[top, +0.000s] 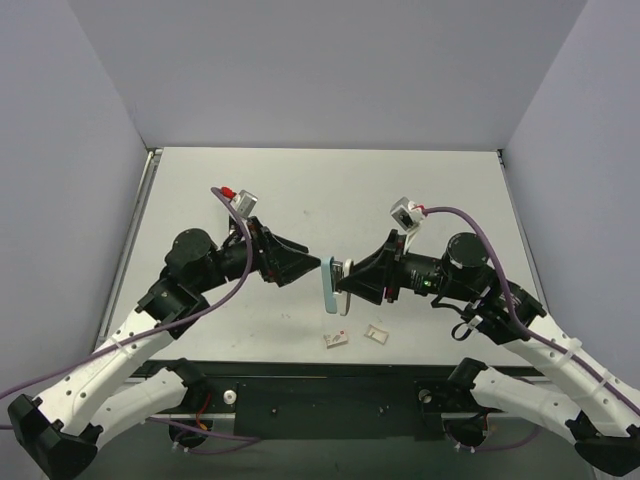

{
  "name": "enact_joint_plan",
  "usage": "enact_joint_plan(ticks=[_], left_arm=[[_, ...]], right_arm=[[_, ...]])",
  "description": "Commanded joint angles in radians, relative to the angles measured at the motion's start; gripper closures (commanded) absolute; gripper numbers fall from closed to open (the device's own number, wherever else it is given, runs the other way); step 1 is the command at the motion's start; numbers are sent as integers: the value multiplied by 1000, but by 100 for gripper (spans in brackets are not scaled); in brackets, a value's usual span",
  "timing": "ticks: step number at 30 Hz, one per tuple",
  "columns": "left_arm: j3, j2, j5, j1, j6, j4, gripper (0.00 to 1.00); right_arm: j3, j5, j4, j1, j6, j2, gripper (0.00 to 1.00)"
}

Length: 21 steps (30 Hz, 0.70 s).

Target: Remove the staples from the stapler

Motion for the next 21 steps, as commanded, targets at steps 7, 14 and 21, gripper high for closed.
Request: enact_joint_plan(ticks=[7, 14, 21], left_arm=[[44, -131, -166, -2, -78, -134, 3], [47, -142, -76, -3, 42, -135, 3], [121, -99, -40, -3, 123, -234, 3]], right_arm=[[76, -15, 95, -16, -4, 16, 100], [94, -18, 88, -28, 3, 29, 100], [105, -36, 104, -33, 26, 61, 100]])
